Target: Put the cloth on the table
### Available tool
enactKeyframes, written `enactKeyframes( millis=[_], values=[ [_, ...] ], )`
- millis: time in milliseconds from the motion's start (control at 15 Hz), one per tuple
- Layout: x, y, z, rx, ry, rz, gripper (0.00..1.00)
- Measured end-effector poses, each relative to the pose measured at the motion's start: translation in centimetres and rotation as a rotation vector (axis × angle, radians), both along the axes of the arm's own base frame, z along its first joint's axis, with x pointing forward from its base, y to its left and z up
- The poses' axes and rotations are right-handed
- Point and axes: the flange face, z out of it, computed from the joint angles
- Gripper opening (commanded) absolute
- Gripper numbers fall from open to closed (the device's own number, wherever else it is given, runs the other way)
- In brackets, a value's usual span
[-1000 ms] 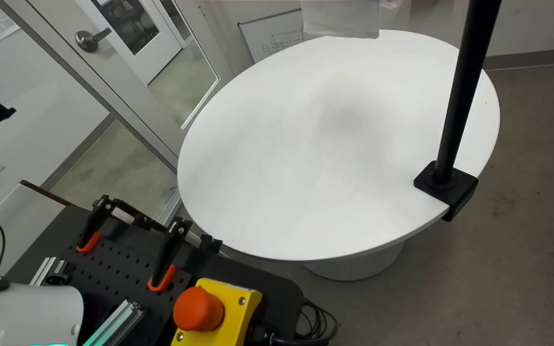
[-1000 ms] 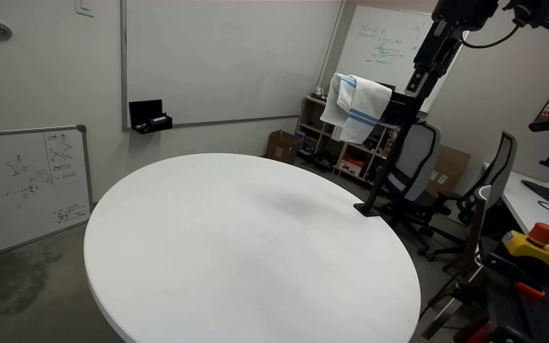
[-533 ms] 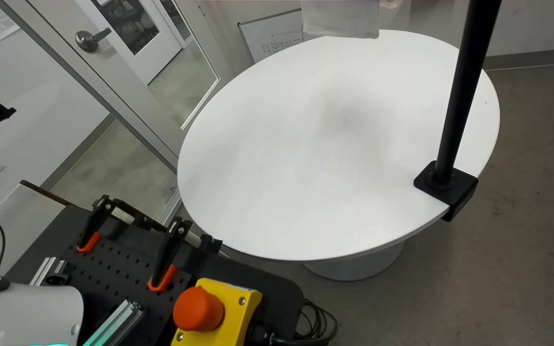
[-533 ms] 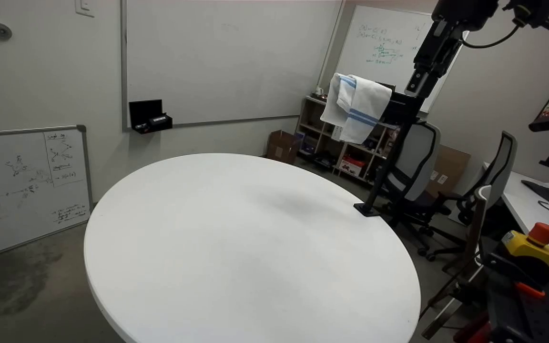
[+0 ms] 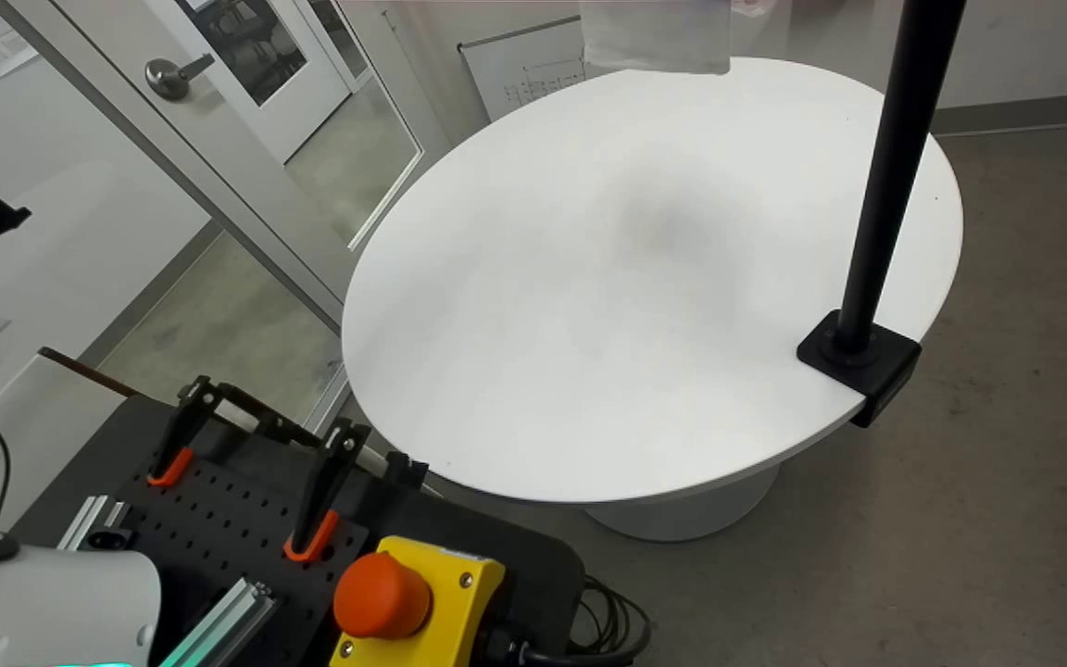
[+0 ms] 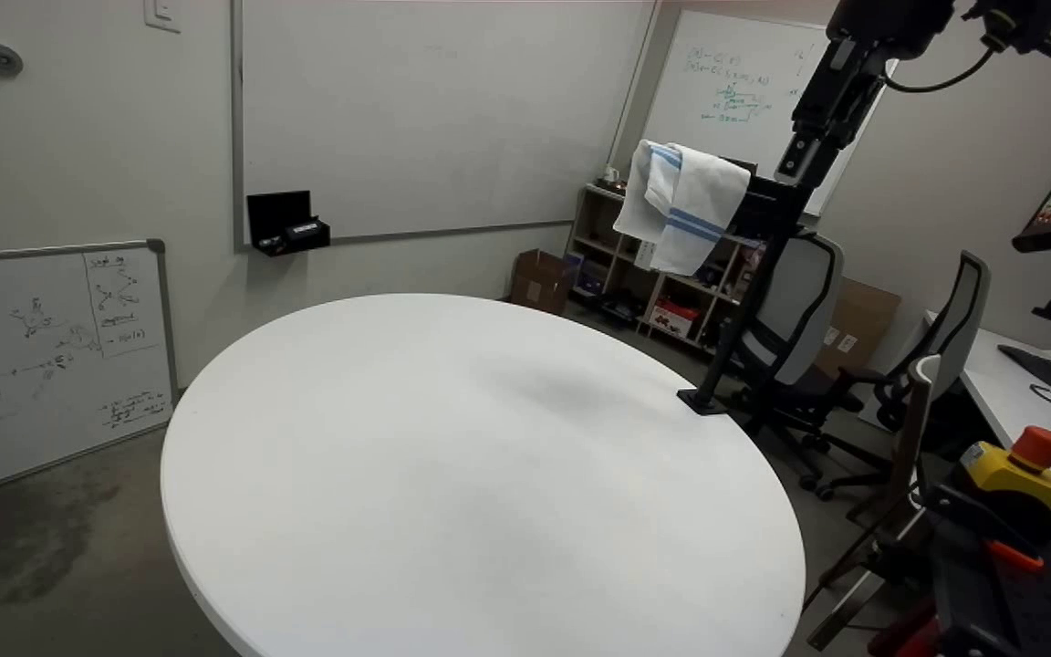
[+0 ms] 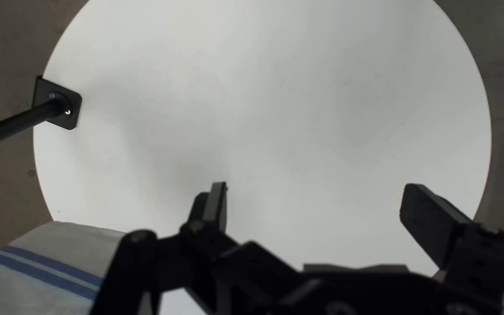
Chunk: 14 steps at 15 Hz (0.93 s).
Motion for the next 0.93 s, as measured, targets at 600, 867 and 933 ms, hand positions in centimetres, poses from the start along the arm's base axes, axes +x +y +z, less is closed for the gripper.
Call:
enactKeyframes(
  millis=[600, 867, 933],
  values=[
    [0.1, -0.1, 0.1, 0.0, -0.003, -0.002, 1.0],
    [0.4, -0.7, 0.7, 0.001, -0.018, -0.021, 1.0],
    [0.5, -0.9, 1.0, 0.001, -0.03, -0.033, 1.0]
  ],
)
